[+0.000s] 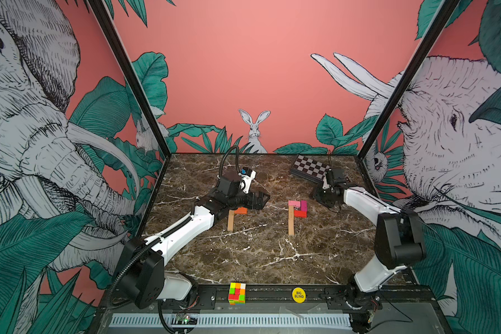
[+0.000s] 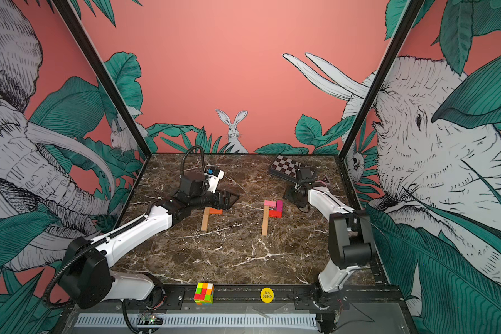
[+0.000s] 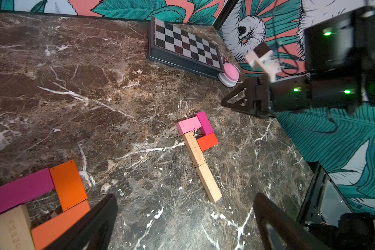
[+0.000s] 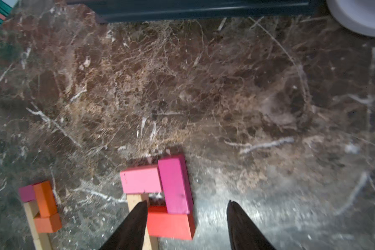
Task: Assemble the letter p with building blocks
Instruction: Adjust the building block at the center of the board.
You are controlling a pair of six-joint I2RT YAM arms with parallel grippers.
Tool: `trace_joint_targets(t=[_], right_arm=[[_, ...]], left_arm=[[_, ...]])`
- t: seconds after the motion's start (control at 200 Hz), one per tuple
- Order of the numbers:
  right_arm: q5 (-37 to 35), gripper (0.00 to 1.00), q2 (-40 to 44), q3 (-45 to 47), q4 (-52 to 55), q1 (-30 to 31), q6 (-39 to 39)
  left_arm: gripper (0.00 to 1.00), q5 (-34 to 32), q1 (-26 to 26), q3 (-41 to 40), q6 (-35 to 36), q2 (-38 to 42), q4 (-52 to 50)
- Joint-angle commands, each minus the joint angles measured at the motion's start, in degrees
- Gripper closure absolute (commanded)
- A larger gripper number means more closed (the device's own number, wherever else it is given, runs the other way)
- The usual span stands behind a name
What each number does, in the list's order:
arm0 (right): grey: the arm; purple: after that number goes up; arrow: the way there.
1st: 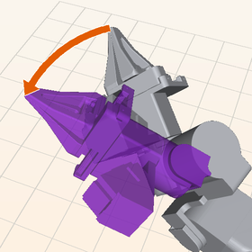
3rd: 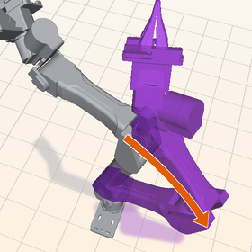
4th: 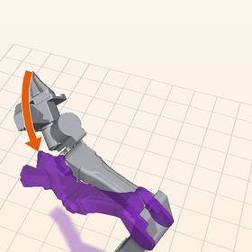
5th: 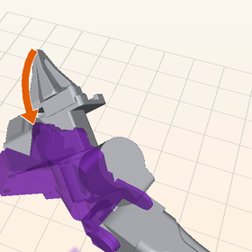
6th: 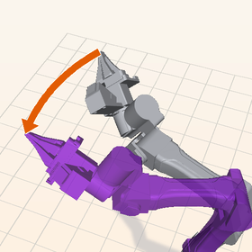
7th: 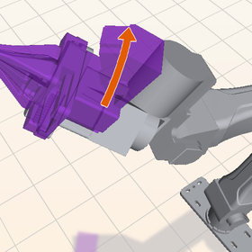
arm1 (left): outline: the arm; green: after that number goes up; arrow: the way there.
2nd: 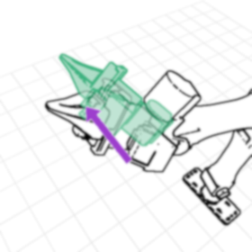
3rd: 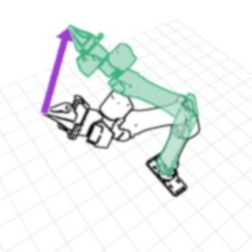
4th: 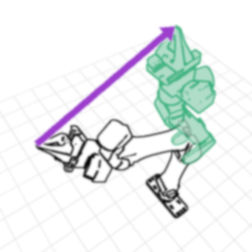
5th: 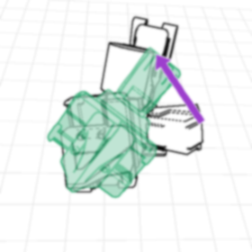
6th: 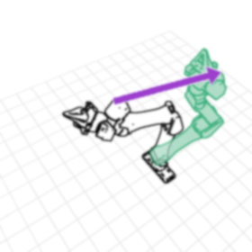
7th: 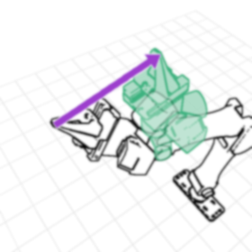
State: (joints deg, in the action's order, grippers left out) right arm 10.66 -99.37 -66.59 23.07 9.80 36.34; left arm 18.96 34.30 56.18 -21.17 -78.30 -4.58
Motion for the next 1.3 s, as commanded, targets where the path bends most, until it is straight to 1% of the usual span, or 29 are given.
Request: trace_joint_targets(t=[0.0,0.155,0.215,0.395,0.605,1.01,1.295], right_arm=[[-1.8,0.41,-4.9,-4.3,-1.1,0.6,-1.1],[-2.8,0.42,-10.0,-6.6,-1.3,1.2,-1.2],[-2.4,0.45,-11.7,-7.7,-0.6,1.4,-1.3],[-2.0,0.46,-13.3,-7.6,-1.1,1.9,-1.4],[-2.2,0.49,-13.4,-6.8,-0.5,2.2,-1.7],[-5.5,0.52,-13.0,-6.1,2.7,3.9,-3.4],[-5.0,0.52,-12.9,-5.8,2.8,4.1,-2.9]], left_arm=[[0.0,1.1,-0.2,-0.3,-1.0,1.1,1.6],[0.0,0.9,-0.2,-0.7,-1.1,1.0,1.8],[0.01,1.5,-0.2,-0.7,-1.2,0.5,1.9],[0.01,2.2,-0.2,-0.7,-1.7,-0.8,2.0],[0.0,3.0,-0.2,-1.0,-2.6,-1.9,2.7],[0.0,3.5,-0.2,-1.7,-3.1,-3.1,4.0],[0.01,3.4,-0.2,-2.6,-3.3,-3.5,4.6]])
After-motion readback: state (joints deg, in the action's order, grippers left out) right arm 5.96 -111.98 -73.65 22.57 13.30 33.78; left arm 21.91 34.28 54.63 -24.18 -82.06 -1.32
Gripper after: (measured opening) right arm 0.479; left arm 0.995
